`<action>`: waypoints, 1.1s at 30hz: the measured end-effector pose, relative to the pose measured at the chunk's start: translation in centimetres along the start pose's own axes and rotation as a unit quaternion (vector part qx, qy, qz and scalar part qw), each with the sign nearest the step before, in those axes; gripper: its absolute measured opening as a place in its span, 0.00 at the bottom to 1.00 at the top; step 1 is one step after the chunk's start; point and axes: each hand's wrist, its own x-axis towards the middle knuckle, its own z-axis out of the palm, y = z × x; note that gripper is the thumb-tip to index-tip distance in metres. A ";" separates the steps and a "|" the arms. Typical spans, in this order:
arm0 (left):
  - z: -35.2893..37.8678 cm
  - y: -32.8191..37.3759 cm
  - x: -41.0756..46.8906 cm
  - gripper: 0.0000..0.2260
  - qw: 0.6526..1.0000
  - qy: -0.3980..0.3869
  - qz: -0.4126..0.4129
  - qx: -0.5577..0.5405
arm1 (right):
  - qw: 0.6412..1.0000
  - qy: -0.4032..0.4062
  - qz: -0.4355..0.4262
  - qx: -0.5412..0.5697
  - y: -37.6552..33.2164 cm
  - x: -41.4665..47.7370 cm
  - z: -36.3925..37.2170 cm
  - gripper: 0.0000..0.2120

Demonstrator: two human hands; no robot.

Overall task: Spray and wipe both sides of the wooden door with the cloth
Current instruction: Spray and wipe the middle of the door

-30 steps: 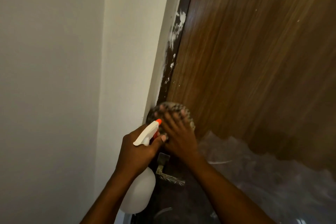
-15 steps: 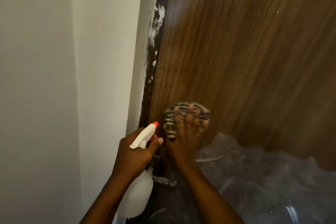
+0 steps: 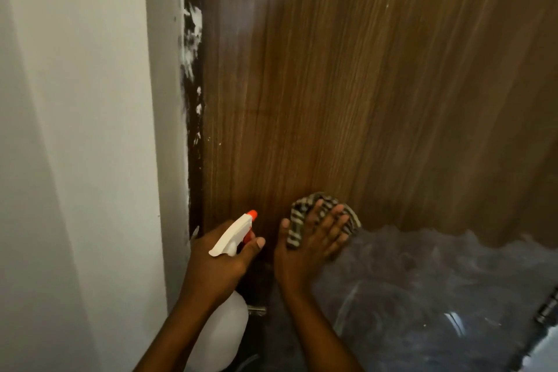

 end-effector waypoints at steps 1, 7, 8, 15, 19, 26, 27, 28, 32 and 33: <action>0.4 0.1 0.0 0.26 1.000 -0.007 0.013 0.008 | 0.998 0.001 -0.067 -0.014 0.3 -0.2 0.3 0.34; 3.2 -0.2 -0.3 0.19 0.997 -0.054 0.055 0.019 | 0.975 -0.058 -0.206 -0.066 10.7 -4.4 1.2 0.39; 3.7 -0.2 -0.4 0.18 0.997 -0.057 0.056 0.023 | 0.985 -0.041 -0.156 -0.063 11.2 -4.4 0.9 0.36; 6.6 -0.3 -0.5 0.28 0.993 -0.091 0.060 0.036 | 0.991 0.099 0.079 0.045 7.0 5.4 -2.6 0.32; 8.7 0.9 -0.2 0.24 0.991 -0.100 0.087 0.030 | 0.967 -0.002 -0.248 -0.050 10.0 3.4 -2.2 0.35; 11.9 1.3 -0.3 0.25 0.987 -0.134 0.087 0.017 | 0.996 0.078 0.003 -0.035 16.9 1.6 -1.9 0.34; 12.3 1.2 -0.4 0.23 0.988 -0.129 0.081 0.016 | 0.992 0.107 0.060 0.003 16.5 3.0 -2.2 0.33; 12.7 1.2 -0.5 0.21 0.990 -0.120 0.077 0.017 | 0.985 0.128 0.110 0.044 16.0 4.8 -2.7 0.33; 14.0 1.5 -0.7 0.22 0.991 -0.115 0.068 0.020 | 0.970 0.158 0.174 0.063 13.7 9.5 -4.3 0.34; 14.3 1.7 -0.7 0.23 0.990 -0.119 0.068 0.015 | 0.980 0.151 0.126 0.031 13.3 9.4 -4.2 0.34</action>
